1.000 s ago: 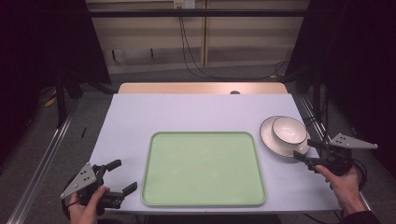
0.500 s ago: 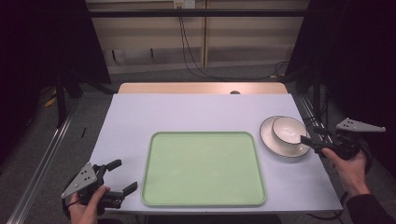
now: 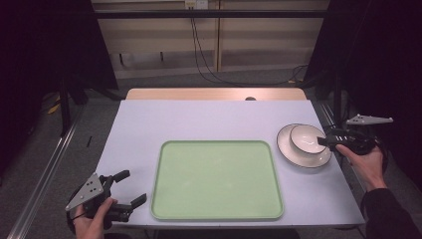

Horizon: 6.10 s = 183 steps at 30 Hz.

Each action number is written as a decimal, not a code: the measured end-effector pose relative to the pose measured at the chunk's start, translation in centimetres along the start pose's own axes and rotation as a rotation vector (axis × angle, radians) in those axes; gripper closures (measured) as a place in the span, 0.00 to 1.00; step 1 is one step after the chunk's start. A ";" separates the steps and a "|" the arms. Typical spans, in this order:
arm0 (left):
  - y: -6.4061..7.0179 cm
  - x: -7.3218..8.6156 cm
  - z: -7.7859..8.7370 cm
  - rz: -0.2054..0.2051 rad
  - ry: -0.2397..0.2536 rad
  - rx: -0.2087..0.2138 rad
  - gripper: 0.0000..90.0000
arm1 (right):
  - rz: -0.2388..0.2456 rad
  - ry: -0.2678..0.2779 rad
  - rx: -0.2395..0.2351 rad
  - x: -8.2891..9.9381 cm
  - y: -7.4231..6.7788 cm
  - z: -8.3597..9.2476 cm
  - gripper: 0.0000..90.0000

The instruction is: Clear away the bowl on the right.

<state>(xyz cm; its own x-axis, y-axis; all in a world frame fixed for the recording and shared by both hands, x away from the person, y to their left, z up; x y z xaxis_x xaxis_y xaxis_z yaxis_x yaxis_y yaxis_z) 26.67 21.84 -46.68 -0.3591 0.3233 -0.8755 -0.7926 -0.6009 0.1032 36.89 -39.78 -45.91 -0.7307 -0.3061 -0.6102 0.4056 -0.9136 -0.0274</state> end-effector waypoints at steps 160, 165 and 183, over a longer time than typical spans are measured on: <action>0.1 0.1 -0.1 -0.016 -0.016 -0.001 0.01 | -0.204 -0.106 -0.195 -3.0 -0.2 -0.5 0.92; 0.1 0.1 -0.1 -0.015 -0.015 -0.003 0.01 | -0.199 -0.096 -0.205 -3.4 -0.7 -0.2 0.92; 0.0 0.1 -0.1 -0.007 -0.013 -0.003 0.01 | -0.144 -0.122 -0.206 -4.1 -2.6 -1.2 0.92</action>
<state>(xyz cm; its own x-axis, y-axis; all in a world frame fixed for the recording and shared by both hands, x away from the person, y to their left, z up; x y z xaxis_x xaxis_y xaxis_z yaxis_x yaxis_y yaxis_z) 26.64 21.77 -46.80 -0.3600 0.3371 -0.8699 -0.7936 -0.6008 0.0956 39.53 -35.85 -44.28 -0.8444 -0.2183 -0.4892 0.3870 -0.8800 -0.2753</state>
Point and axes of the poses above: each handheld gripper's, and its own axes: z roughly backward along the jaws, x roughly out of its underside, y roughly to its right, the point moved 8 cm from there along -z, roughly forward along the jaws, and after that the axes turned 14 degrees about -y, right-handed, at the moved point
